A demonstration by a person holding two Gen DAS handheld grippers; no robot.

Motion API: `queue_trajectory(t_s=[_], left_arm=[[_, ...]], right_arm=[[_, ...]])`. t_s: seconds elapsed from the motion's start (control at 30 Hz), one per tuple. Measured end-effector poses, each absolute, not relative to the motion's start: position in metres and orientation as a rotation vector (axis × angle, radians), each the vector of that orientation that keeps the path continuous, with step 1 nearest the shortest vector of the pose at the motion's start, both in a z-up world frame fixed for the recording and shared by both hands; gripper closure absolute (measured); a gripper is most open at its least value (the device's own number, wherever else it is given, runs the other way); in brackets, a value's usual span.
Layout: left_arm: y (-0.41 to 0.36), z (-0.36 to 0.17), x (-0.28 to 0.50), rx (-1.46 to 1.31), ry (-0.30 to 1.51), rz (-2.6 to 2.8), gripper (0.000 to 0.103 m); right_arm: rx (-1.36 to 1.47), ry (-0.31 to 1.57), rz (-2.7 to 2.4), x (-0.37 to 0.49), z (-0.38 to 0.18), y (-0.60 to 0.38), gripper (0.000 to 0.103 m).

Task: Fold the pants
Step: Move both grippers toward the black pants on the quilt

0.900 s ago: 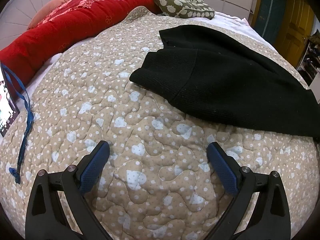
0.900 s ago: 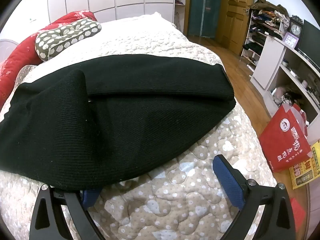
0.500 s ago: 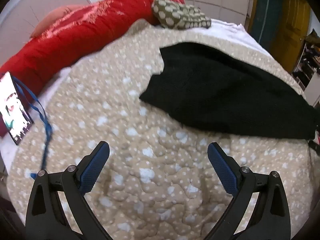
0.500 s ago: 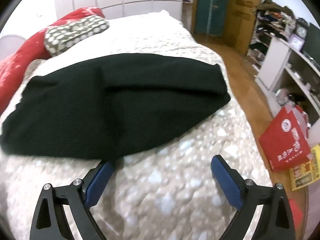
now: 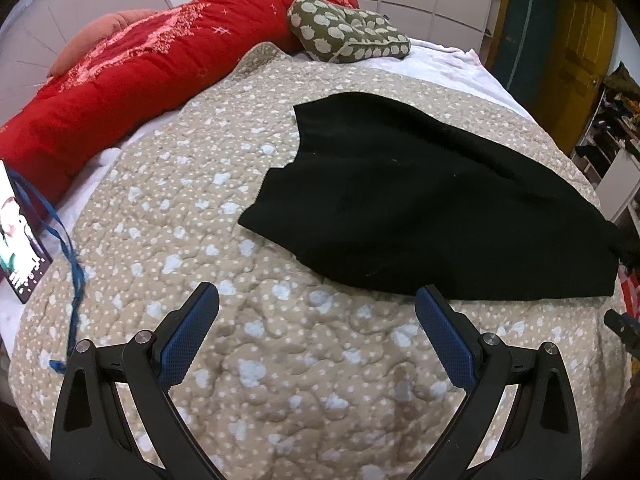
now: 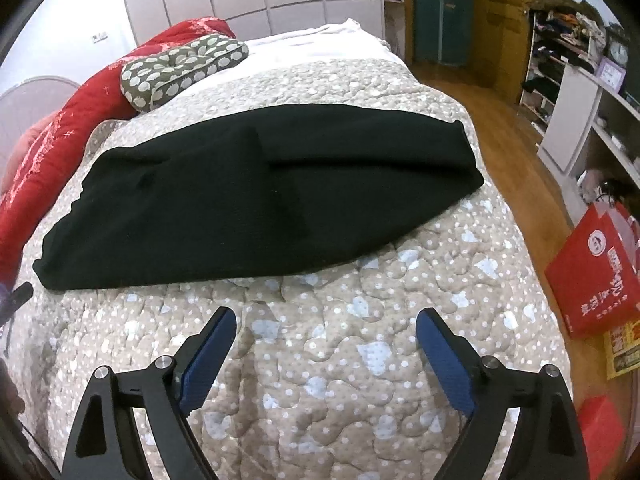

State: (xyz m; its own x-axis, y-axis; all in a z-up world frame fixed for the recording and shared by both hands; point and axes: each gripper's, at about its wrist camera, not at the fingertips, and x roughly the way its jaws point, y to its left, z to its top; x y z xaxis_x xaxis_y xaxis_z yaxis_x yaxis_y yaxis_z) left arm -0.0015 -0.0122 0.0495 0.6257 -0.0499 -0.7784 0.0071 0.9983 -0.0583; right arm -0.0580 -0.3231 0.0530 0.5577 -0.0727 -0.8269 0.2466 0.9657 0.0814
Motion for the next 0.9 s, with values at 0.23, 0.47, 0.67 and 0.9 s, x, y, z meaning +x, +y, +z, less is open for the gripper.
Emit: queue_trajectory(t_s=[0.23, 0.47, 0.67, 0.9], left_arm=[[-0.014, 0.043, 0.006, -0.042, 0.904, -0.016, 0.004], [-0.010, 0.038, 0.010, -0.045, 0.908, 0.002, 0.004], [-0.008, 0.034, 0.012, -0.061, 0.921, 0.001, 0.004], [-0.010, 0.032, 0.015, -0.050, 0.926, 0.006, 0.004]], right_arm=[[0.204, 0.968, -0.186, -0.054, 0.052, -0.326, 0.013], [0.197, 0.974, -0.187, -0.052, 0.051, -0.327, 0.013], [0.195, 0.976, -0.188, -0.050, 0.049, -0.328, 0.013], [0.196, 0.983, -0.194, -0.047, 0.048, -0.330, 0.013]])
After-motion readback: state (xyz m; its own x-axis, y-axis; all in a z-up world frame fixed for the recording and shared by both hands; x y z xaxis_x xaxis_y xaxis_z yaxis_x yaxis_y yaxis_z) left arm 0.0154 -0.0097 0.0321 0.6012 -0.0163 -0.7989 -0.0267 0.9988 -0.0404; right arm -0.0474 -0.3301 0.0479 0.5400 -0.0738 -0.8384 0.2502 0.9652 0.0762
